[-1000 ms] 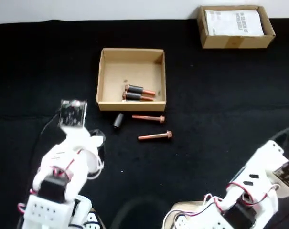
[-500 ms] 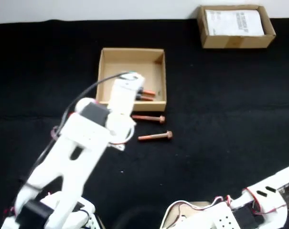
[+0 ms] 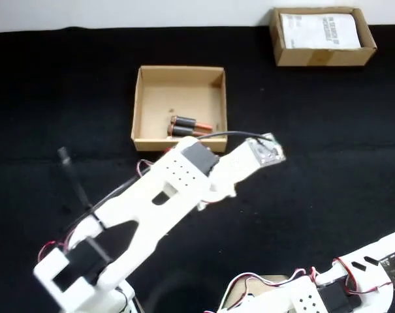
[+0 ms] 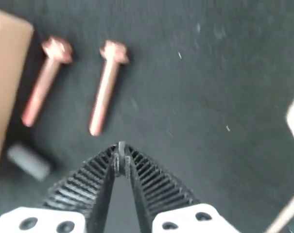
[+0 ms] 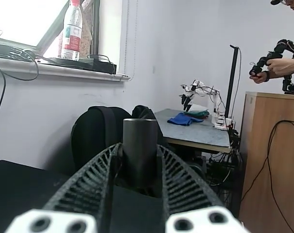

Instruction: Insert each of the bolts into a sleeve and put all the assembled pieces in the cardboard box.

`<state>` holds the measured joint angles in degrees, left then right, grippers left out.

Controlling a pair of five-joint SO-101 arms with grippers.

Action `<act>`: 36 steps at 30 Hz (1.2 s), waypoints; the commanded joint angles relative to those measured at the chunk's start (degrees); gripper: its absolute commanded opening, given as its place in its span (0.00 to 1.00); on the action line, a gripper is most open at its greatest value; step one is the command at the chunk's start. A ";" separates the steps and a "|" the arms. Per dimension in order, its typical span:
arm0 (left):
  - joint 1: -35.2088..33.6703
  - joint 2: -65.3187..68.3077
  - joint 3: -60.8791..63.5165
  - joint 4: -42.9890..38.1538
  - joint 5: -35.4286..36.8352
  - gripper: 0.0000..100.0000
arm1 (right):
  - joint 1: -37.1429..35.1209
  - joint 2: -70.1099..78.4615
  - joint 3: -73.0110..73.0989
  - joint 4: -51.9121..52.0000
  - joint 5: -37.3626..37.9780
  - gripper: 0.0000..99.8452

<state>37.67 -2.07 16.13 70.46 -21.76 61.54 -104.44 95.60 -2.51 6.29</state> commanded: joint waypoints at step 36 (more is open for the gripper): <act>-3.65 41.54 -35.12 3.60 -5.45 0.01 | -1.71 -0.57 7.87 -0.40 -0.18 0.01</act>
<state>34.51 38.90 -17.54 72.66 -26.95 60.31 -104.44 95.60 -2.51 6.29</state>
